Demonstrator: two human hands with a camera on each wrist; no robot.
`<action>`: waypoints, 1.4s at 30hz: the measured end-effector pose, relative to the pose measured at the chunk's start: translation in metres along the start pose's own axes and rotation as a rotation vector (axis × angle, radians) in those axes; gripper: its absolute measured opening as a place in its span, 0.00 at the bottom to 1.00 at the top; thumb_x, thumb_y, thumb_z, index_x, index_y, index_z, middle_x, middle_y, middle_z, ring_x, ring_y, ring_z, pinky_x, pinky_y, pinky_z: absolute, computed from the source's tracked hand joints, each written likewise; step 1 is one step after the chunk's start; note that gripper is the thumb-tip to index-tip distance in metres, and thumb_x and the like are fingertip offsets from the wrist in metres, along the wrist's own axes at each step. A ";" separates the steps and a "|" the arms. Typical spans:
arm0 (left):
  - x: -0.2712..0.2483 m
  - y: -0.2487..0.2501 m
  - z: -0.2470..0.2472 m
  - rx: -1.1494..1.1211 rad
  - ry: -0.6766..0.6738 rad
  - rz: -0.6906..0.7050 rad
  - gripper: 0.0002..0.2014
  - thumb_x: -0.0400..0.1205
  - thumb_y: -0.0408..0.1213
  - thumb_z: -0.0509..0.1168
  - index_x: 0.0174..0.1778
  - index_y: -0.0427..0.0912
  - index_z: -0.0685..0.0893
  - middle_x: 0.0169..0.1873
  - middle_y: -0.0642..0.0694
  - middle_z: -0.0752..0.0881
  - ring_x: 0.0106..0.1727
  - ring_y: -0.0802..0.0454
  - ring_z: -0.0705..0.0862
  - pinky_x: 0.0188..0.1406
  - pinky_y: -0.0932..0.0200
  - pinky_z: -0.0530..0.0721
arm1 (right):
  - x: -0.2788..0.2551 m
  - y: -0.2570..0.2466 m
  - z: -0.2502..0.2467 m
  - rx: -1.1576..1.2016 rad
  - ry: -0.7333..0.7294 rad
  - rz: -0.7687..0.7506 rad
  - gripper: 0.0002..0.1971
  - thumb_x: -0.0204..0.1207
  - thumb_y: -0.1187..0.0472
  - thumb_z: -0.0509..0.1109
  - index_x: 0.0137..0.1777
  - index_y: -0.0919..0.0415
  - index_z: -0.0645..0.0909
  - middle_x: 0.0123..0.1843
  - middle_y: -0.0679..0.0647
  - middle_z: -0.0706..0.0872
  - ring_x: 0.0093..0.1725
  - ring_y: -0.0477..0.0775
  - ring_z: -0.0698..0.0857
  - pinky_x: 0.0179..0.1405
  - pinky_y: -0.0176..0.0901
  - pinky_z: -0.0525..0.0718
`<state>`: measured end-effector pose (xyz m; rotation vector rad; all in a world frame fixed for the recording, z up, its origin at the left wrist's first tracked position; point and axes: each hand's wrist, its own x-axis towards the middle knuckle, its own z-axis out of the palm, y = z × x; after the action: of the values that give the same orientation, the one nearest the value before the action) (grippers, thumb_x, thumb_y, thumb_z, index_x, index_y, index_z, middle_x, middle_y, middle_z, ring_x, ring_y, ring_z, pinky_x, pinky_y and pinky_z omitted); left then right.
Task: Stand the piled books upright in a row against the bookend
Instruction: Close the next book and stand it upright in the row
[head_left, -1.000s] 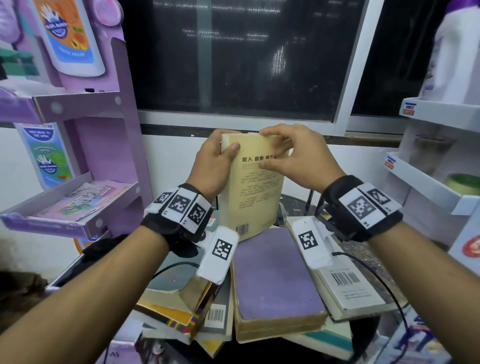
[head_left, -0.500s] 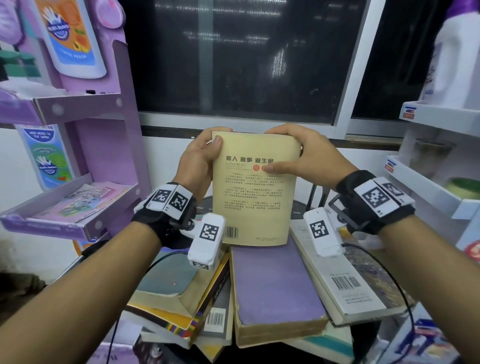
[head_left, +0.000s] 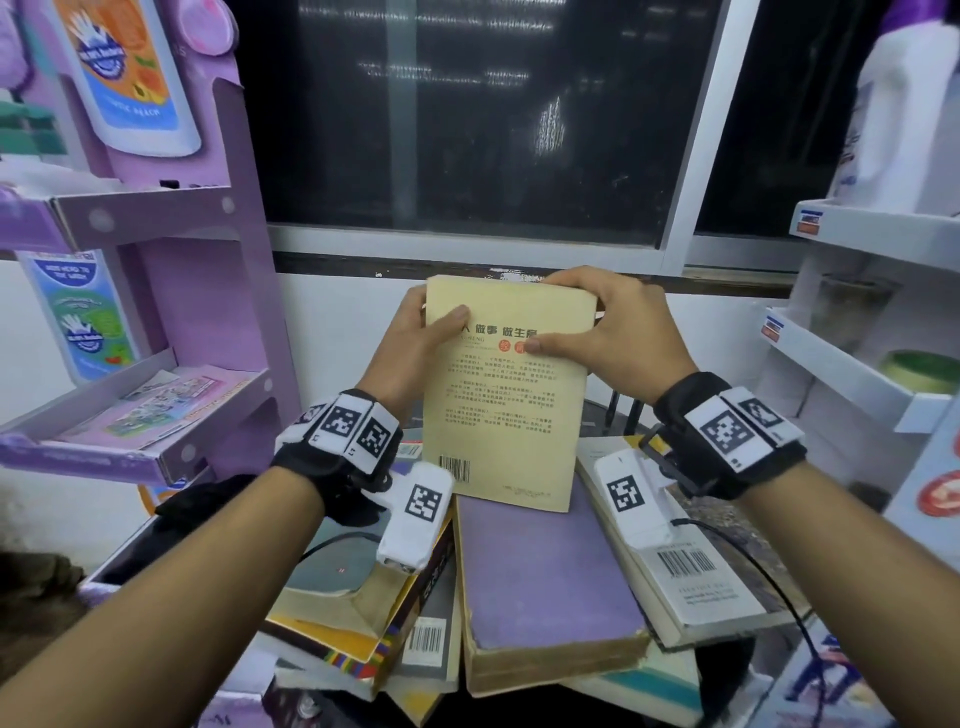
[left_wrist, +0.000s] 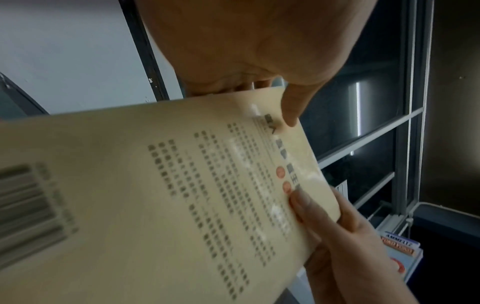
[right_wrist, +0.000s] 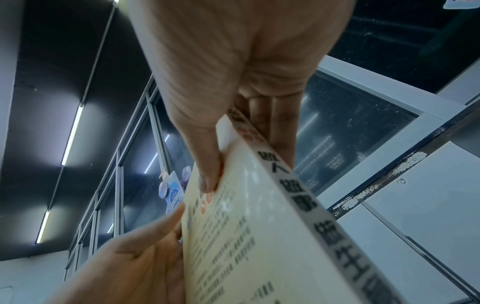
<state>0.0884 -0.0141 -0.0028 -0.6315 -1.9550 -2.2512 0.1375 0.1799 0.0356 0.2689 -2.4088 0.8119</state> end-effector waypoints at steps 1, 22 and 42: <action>-0.003 -0.004 0.001 0.036 0.012 -0.015 0.17 0.85 0.40 0.62 0.68 0.43 0.72 0.57 0.45 0.86 0.51 0.51 0.89 0.43 0.57 0.88 | 0.001 -0.001 0.000 -0.006 -0.002 -0.007 0.29 0.62 0.46 0.83 0.63 0.49 0.82 0.58 0.42 0.85 0.55 0.43 0.82 0.44 0.35 0.85; 0.009 -0.016 0.018 -0.316 -0.191 -0.014 0.26 0.75 0.34 0.63 0.70 0.35 0.72 0.56 0.36 0.84 0.50 0.44 0.87 0.44 0.52 0.86 | -0.016 -0.056 -0.035 -0.085 -0.328 0.024 0.34 0.67 0.53 0.80 0.74 0.44 0.72 0.55 0.44 0.82 0.42 0.42 0.84 0.30 0.34 0.86; 0.070 -0.030 -0.031 0.310 0.091 -0.027 0.17 0.82 0.35 0.64 0.67 0.48 0.80 0.65 0.48 0.81 0.65 0.51 0.78 0.59 0.57 0.72 | 0.030 -0.049 0.002 -0.097 -0.240 0.174 0.08 0.77 0.65 0.69 0.56 0.58 0.79 0.54 0.58 0.89 0.43 0.57 0.90 0.28 0.44 0.90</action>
<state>0.0072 -0.0249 -0.0077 -0.4580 -2.2111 -1.8933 0.1291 0.1396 0.0758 0.1250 -2.7181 0.7723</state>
